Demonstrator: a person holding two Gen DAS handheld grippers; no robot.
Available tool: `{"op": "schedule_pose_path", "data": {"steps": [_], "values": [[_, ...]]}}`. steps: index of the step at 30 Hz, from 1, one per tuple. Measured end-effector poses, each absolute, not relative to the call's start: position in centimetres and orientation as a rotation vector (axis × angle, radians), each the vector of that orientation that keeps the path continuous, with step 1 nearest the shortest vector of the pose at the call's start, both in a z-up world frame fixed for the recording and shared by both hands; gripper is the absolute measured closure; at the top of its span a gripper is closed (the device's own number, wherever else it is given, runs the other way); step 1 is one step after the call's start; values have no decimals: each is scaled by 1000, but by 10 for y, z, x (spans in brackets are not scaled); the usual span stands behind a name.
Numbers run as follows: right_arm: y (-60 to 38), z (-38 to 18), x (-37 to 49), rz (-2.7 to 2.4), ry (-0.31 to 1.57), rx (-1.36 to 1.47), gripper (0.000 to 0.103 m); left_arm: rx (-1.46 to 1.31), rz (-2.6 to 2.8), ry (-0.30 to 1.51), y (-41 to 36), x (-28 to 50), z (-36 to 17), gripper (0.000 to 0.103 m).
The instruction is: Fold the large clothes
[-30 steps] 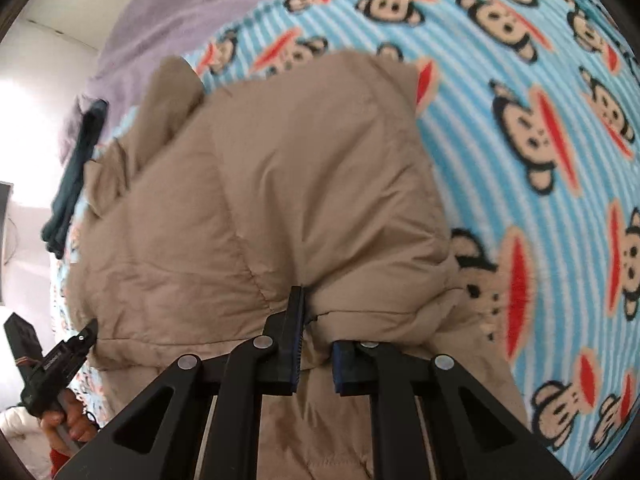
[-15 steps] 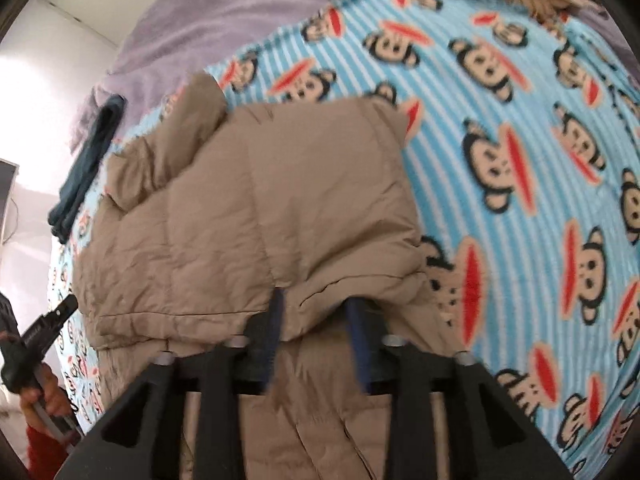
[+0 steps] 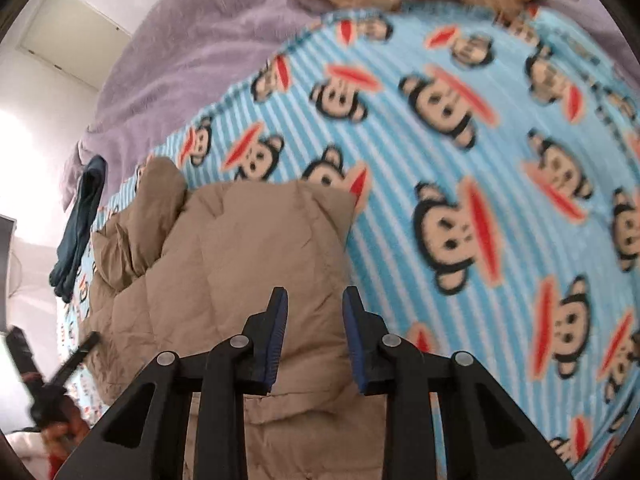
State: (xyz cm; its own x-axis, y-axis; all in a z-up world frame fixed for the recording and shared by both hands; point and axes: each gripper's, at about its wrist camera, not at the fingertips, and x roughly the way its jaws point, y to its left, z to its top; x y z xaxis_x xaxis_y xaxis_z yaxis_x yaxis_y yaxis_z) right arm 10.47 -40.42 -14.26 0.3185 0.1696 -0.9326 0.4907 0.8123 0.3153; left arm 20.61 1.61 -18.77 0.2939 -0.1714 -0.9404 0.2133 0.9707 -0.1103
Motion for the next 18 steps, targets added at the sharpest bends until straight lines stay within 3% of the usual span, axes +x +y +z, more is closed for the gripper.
{"op": "schedule_pose_path", "data": {"steps": [5, 12, 18], "values": [[-385, -163, 102, -189, 1287, 549, 72, -85, -255, 1270, 43, 191, -204, 86], [-381, -207, 104, -193, 1338, 452, 71, 37, -247, 1233, 28, 187, -212, 86], [-375, -200, 106, -229, 1342, 392, 67, 49, -208, 1247, 27, 188, -204, 86]]}}
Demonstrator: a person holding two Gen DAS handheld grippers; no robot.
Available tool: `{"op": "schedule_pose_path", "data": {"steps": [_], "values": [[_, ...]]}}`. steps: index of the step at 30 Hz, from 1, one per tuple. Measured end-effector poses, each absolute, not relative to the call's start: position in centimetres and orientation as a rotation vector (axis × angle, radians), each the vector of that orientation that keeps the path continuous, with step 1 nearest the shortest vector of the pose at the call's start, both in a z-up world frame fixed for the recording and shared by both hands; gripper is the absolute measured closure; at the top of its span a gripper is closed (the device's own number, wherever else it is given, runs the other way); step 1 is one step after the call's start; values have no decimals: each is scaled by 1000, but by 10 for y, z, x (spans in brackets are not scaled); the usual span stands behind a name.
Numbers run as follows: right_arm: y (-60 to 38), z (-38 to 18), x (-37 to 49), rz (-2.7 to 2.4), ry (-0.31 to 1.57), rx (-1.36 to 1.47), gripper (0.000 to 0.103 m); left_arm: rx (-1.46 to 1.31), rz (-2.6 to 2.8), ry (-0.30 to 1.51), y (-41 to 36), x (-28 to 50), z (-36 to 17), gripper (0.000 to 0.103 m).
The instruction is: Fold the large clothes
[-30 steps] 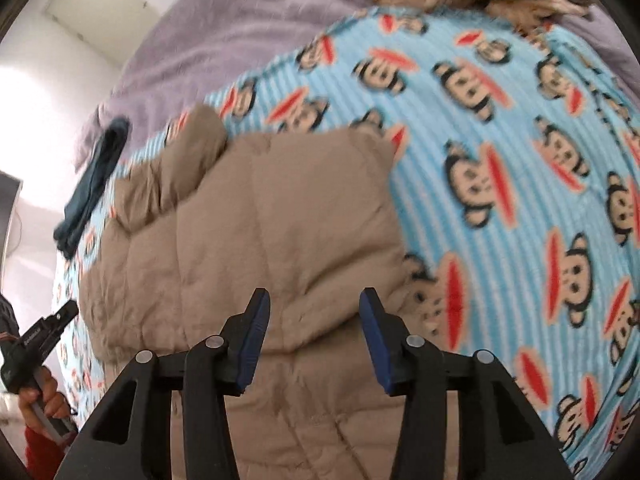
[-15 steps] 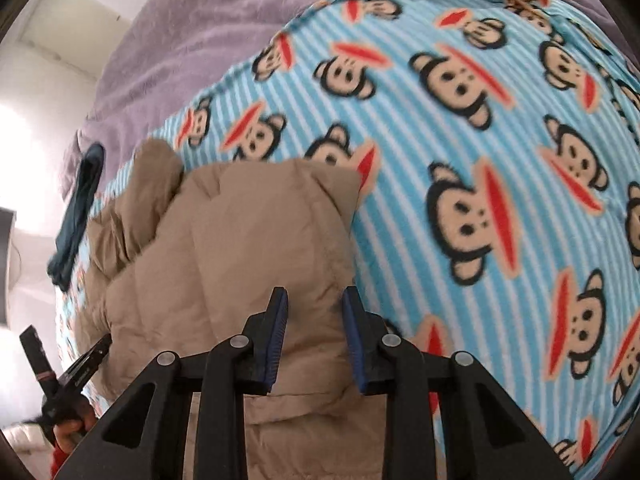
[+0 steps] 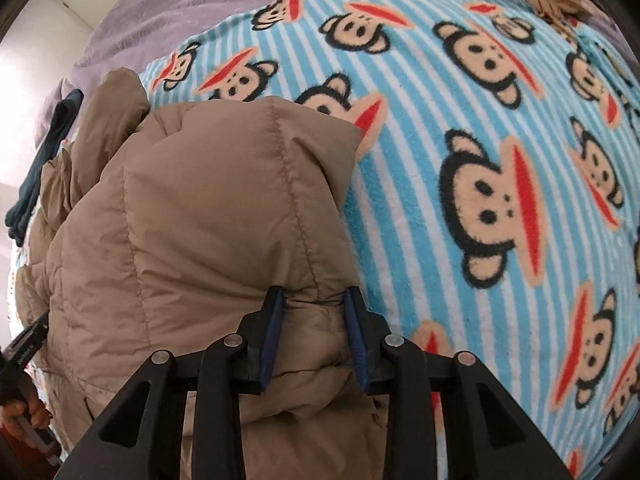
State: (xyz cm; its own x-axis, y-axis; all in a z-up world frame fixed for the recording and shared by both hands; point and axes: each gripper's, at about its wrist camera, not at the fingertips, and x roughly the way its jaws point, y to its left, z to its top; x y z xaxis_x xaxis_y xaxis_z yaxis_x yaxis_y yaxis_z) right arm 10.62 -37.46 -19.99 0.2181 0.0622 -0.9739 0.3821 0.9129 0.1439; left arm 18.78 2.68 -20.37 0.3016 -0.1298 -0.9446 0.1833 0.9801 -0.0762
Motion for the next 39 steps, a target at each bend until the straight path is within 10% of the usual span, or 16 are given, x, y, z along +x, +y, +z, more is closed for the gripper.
{"op": "schedule_pose_path", "data": {"steps": [11, 24, 27, 39], "values": [[-371, -151, 77, -307, 1324, 367, 64, -33, -162, 1253, 46, 172, -152, 86], [-344, -123, 34, -238, 1340, 478, 37, -4, -205, 1284, 26, 121, -130, 85], [-339, -120, 28, -213, 1343, 486, 36, -26, -189, 1274, 26, 109, -123, 9], [-328, -104, 4, -144, 1329, 508, 27, 23, -147, 1248, 18, 68, -100, 6]]}}
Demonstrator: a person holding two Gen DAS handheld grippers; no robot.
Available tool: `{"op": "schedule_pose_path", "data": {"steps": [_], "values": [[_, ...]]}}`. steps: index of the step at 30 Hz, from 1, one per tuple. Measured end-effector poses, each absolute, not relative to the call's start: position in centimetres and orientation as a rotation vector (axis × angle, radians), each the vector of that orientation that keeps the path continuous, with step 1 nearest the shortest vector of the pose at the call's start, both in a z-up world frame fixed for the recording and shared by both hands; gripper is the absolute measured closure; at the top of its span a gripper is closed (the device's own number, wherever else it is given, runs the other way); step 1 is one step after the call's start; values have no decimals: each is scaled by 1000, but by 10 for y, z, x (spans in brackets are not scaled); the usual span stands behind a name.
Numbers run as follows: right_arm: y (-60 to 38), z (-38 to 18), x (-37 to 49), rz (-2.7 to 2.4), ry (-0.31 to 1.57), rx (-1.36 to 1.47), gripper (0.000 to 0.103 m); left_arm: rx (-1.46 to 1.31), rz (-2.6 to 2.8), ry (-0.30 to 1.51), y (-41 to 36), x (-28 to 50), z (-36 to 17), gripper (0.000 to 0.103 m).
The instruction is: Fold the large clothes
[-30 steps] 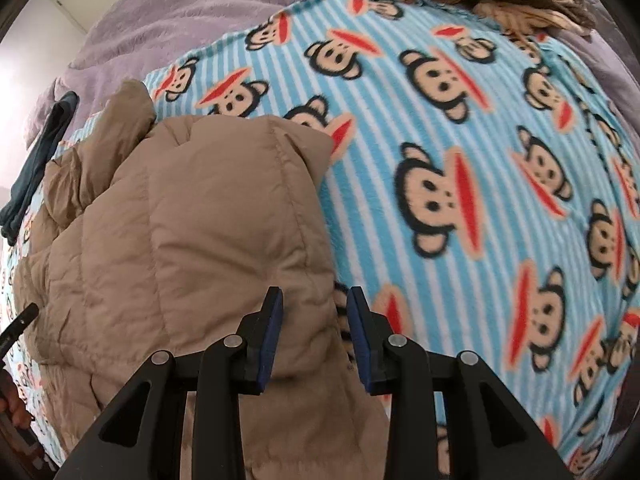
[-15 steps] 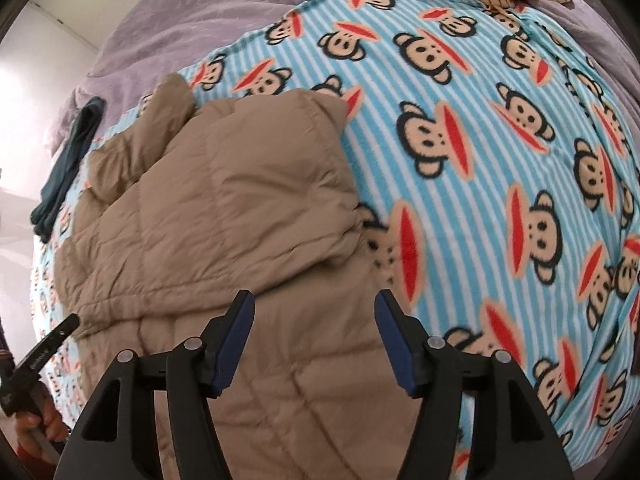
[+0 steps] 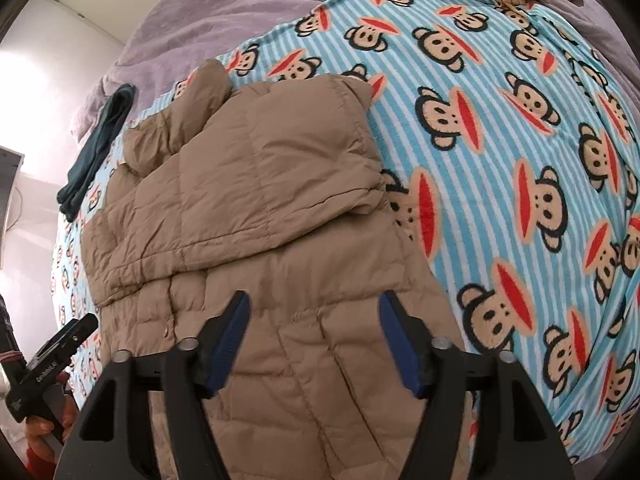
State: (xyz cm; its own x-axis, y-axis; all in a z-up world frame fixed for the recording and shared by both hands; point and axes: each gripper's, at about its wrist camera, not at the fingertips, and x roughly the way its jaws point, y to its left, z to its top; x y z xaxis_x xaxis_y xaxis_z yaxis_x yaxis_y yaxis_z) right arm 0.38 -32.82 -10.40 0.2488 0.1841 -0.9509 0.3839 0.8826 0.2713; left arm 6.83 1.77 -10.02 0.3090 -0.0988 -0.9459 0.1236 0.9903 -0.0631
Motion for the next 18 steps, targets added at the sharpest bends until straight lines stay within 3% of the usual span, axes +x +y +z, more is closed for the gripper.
{"op": "schedule_pose_path", "data": {"steps": [3, 5, 8, 9, 18], "values": [[-325, -100, -4, -134, 1323, 518, 27, 34, -136, 1252, 18, 56, -97, 6], [-324, -99, -9, -130, 1325, 533, 16, 39, -133, 1252, 18, 48, -94, 6], [-322, -95, -20, -140, 1311, 546, 16, 40, -135, 1258, 19, 36, -92, 6], [-320, -93, -24, -140, 1310, 547, 16, 42, -137, 1260, 21, 34, -92, 0], [-285, -88, -64, -165, 1286, 527, 15, 14, -173, 1292, 49, 3, -103, 0]]}}
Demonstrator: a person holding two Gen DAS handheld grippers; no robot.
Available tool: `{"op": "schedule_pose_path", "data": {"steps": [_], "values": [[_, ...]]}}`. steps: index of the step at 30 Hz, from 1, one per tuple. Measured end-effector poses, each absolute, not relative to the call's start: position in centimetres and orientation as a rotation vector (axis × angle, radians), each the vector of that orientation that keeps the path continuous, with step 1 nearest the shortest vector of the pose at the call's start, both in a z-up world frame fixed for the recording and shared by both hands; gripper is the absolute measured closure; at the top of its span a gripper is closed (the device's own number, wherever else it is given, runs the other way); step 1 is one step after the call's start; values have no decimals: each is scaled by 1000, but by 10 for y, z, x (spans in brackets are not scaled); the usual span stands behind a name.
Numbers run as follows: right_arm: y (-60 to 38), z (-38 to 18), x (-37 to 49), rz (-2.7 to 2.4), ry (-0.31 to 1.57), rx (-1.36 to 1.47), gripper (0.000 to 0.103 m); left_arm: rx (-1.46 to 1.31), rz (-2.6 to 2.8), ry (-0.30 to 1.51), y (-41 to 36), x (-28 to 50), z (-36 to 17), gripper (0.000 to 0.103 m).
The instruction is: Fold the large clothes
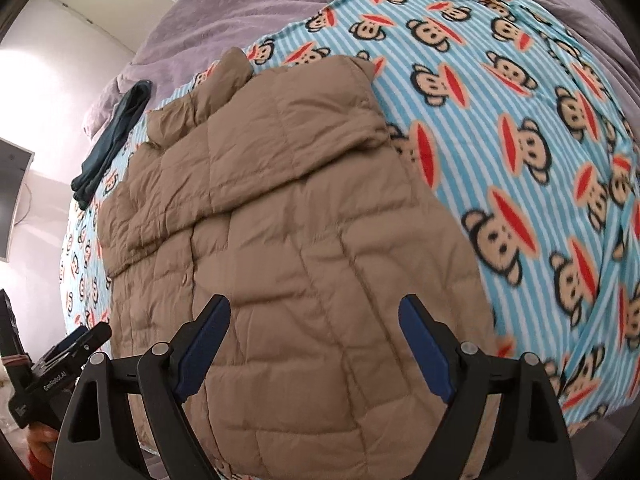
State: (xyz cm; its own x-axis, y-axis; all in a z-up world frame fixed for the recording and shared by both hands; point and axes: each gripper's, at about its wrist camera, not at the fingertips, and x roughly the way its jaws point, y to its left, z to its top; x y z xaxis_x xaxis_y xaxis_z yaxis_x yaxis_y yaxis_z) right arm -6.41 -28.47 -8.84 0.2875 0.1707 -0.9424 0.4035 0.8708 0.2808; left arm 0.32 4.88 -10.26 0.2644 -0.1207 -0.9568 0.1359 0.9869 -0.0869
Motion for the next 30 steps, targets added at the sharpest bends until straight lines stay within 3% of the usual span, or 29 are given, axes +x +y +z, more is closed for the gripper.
{"op": "schedule_pose_path", "data": {"steps": [17, 21, 30], "values": [[-240, -107, -159, -259, 1279, 753, 15, -163, -221, 1405, 168, -94, -144, 0], [-258, -128, -195, -291, 1326, 955, 15, -282, -258, 1423, 196, -114, -150, 0], [-278, -157, -252, -347, 1244, 1255, 15, -562, -352, 1532, 238, -147, -182, 0]]}}
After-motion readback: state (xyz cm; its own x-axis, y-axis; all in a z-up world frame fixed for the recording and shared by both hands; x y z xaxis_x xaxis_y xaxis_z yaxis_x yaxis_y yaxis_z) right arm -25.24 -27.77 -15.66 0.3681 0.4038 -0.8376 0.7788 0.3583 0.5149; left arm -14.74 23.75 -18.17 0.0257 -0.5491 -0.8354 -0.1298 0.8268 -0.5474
